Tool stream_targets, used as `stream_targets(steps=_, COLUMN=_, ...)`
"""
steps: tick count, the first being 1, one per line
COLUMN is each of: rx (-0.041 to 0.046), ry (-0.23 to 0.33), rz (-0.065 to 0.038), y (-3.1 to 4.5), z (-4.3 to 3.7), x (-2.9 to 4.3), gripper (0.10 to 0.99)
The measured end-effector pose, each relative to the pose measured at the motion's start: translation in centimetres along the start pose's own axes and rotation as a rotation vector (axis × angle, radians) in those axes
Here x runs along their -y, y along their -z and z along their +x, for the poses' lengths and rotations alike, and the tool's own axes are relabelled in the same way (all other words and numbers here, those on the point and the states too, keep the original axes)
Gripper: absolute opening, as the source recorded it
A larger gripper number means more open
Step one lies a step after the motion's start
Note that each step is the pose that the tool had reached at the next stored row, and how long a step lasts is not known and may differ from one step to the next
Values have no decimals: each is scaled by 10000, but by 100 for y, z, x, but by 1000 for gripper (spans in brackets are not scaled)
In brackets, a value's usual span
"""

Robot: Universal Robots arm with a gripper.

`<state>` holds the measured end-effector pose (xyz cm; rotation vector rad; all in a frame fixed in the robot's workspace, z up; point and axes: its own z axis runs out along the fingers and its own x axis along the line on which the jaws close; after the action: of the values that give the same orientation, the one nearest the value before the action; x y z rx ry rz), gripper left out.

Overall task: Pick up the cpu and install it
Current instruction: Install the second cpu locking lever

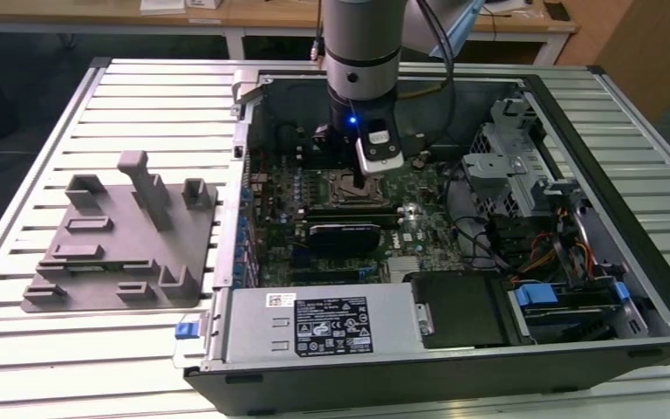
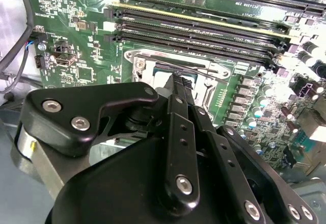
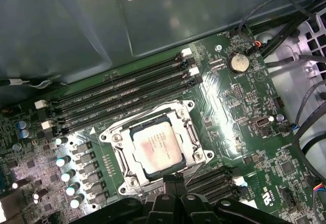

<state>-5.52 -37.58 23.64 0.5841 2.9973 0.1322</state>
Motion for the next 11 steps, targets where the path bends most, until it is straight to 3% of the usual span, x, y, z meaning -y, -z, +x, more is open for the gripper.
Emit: stream_targets(steps=11, rx=0, ry=-1, rz=-1, y=-8, z=23, x=11, gripper=106)
